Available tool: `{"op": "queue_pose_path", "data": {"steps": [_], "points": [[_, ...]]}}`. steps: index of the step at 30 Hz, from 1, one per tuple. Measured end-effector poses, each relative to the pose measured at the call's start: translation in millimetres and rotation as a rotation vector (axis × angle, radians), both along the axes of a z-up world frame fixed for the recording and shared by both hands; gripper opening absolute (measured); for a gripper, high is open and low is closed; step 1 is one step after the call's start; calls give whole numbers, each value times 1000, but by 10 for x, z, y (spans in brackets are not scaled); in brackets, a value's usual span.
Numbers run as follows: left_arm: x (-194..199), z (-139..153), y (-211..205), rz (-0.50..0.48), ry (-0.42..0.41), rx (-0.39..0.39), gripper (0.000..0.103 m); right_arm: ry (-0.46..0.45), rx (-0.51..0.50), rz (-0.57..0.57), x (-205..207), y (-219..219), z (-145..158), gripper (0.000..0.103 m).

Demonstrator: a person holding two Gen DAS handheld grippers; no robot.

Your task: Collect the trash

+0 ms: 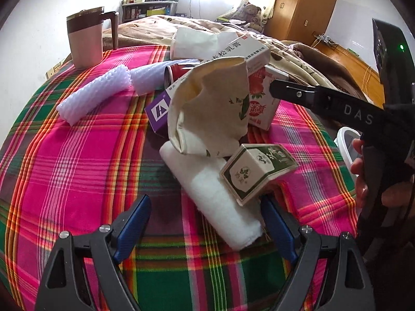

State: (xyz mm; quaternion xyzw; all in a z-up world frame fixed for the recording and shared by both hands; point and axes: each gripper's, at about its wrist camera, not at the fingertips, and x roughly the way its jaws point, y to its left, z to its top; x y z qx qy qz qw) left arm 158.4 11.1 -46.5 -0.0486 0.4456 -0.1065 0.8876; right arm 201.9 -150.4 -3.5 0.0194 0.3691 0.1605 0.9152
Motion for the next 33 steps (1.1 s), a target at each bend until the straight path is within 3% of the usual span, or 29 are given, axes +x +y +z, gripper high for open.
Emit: {"op": "queue_pose_path", "data": {"steps": [11,23,28,33], "points": [[17,-2,337,82,15,26,90,38,17,47,140,114,-54,68],[109,20,140,96,14,-20,90,53,52,21,244,113,-68,68],[148,-1,105,130,14,1,90,57,57,26,277,128,-93,52],[153,-9,77,132,11,51,86,52,51,35,255,133,-90,49]]}}
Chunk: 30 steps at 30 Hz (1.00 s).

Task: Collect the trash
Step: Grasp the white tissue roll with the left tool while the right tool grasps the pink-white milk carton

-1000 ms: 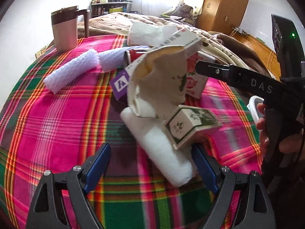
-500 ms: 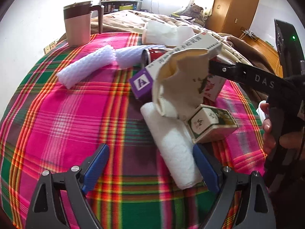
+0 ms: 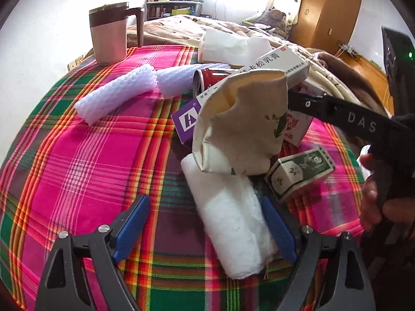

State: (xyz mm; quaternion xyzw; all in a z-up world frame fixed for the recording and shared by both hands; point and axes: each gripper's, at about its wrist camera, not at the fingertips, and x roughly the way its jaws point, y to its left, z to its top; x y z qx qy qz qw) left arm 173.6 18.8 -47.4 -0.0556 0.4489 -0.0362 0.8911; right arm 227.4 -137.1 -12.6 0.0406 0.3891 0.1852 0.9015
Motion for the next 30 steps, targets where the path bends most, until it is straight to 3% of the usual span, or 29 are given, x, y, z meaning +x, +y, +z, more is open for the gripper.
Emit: {"op": "queue_pose_path", "data": {"steps": [5,7,9,13,30], "points": [[-21,19,64,18,3,-10,74,-6,-1,-2,-28,-14,7,45],[-36,30,100,23,-5,-30,61,-12,-11,-4,-50,-16,8,45],[-46,25,132,26,-11,-53,58,-15,-16,-7,-71,-18,12,45],[-61,34,176,20,-13,-98,40,-23,-7,-28,-136,-75,37,44],[-294,136,299,50,-57,-87,29,-54,38,-102,-492,-367,101,37]]}}
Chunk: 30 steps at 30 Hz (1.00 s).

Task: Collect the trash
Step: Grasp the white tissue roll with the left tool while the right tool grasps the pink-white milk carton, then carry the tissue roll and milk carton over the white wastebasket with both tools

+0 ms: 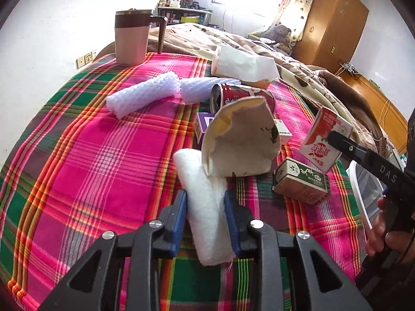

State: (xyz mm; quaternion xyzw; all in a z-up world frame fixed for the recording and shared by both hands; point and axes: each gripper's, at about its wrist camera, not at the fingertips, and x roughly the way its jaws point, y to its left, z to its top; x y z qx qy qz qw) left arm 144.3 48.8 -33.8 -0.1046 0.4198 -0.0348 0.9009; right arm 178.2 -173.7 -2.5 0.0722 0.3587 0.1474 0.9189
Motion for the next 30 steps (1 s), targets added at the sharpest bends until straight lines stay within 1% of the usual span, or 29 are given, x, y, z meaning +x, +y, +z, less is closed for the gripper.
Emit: {"op": "queue_pose_path", "data": {"steps": [7,9,12,14,15,16,17,19,23,24,25,27,28,29,30], "points": [[-115,90,59,11,-31,9,28,-33,22,-29,-153,-92,78,37],[-87,26,45,5,3,22,28,-38,35,-37,-200,-117,98,37],[-65,-52,44,11,18,-16,29,-36,45,-42,-242,-137,96,37],[-44,-68,11,15,16,-10,41,-35,46,-45,-266,-146,94,37],[-38,-74,-2,20,17,-4,56,-33,48,-45,-278,-157,91,37],[-39,-77,-23,13,14,-11,62,-29,54,-47,-280,-163,87,38],[-34,-83,-45,-2,9,-19,63,-26,57,-47,-286,-169,88,38],[-1,-123,-92,-4,23,-4,64,-27,55,-46,-300,-167,90,38],[28,-142,-149,4,19,29,63,-24,60,-46,-317,-163,88,38],[26,-140,-149,8,19,39,55,-26,58,-44,-328,-164,90,38],[23,-134,-142,11,21,48,43,-27,55,-43,-335,-160,90,38],[8,-112,-101,8,19,38,34,-28,52,-42,-353,-156,91,38],[-9,-100,-73,8,19,23,31,-30,52,-42,-368,-155,92,37],[-20,-90,-43,11,16,18,31,-31,56,-44,-373,-158,95,38],[-43,-74,-37,14,11,26,29,-31,58,-46,-381,-170,98,38]]}}
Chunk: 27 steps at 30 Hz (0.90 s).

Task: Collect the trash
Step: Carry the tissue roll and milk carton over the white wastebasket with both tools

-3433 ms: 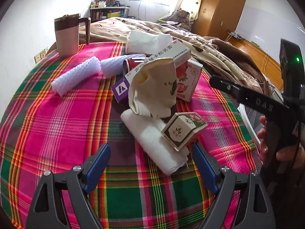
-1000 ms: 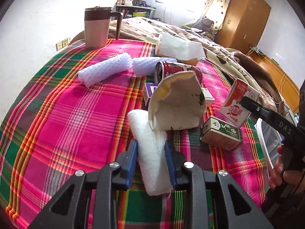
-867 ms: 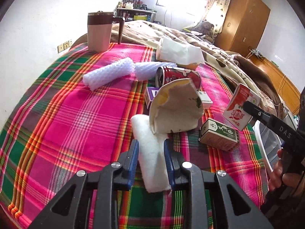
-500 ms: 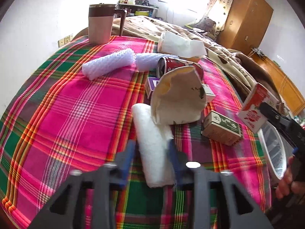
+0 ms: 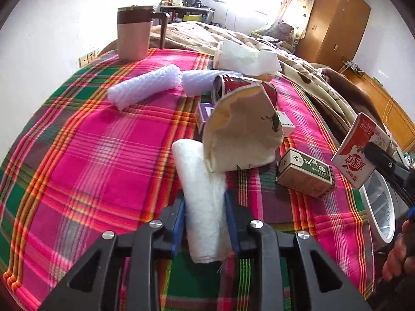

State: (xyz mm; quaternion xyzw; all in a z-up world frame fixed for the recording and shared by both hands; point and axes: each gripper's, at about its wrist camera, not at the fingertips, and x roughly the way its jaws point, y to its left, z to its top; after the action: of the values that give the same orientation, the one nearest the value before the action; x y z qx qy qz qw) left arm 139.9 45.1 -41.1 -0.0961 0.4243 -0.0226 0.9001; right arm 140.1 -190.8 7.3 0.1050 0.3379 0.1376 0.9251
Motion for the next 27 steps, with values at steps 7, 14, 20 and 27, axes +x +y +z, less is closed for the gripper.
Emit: {"op": "queue_pose_path", "data": {"steps": [7,14,20,27], "points": [[-226,235,53,1,-71,9,29,-16,12,-13,-91,-28,52,38],[-443,547,-45,-40,-167,8,29,-51,27,-33,-266,-110,176,38],[-549,752,-275,-110,-232,4,29,-85,17,-63,-446,-216,271,38],[-587,864,-614,-200,-269,0,29,-123,-16,-130,-642,-413,382,38]]}}
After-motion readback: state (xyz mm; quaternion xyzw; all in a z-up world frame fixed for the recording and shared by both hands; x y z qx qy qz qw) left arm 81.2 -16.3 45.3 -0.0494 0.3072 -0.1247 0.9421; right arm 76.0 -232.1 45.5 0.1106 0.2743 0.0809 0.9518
